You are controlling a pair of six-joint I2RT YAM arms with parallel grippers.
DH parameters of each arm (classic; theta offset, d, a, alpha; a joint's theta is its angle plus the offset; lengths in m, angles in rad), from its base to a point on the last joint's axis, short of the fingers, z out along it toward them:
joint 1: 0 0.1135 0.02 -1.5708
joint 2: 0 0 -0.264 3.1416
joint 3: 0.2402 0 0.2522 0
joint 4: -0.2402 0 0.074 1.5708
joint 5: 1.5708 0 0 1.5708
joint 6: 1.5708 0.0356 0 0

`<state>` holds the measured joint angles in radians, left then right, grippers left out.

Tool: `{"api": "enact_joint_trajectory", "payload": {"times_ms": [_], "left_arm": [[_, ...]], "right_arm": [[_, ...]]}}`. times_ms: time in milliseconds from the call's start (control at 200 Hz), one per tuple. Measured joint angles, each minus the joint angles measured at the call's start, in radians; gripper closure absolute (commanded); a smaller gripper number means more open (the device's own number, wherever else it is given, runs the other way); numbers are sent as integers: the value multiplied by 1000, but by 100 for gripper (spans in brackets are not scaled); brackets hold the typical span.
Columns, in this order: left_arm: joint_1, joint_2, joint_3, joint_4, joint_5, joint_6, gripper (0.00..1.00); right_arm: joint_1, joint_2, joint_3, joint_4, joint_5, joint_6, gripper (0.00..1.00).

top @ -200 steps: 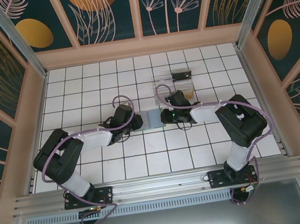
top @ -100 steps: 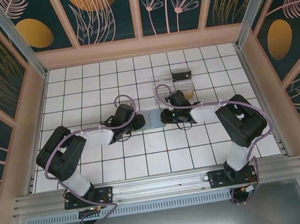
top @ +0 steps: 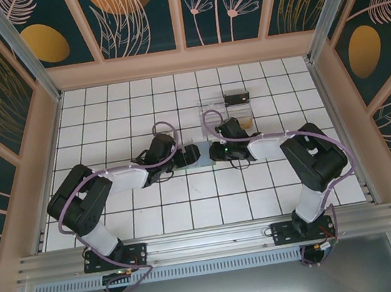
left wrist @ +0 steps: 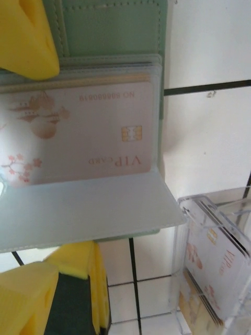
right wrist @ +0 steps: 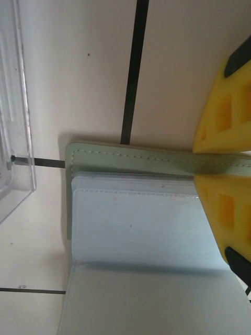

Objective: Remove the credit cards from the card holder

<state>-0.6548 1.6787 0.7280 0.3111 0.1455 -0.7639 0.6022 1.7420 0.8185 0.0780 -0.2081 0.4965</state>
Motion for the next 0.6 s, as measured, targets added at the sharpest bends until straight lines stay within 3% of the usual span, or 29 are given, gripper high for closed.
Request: {"api": "enact_joint_trajectory", "payload": {"times_ms": [601], "left_arm": [[2, -2, 7, -1, 51, 24, 1]], "right_arm": [[0, 2, 4, -4, -2, 0, 79]]}}
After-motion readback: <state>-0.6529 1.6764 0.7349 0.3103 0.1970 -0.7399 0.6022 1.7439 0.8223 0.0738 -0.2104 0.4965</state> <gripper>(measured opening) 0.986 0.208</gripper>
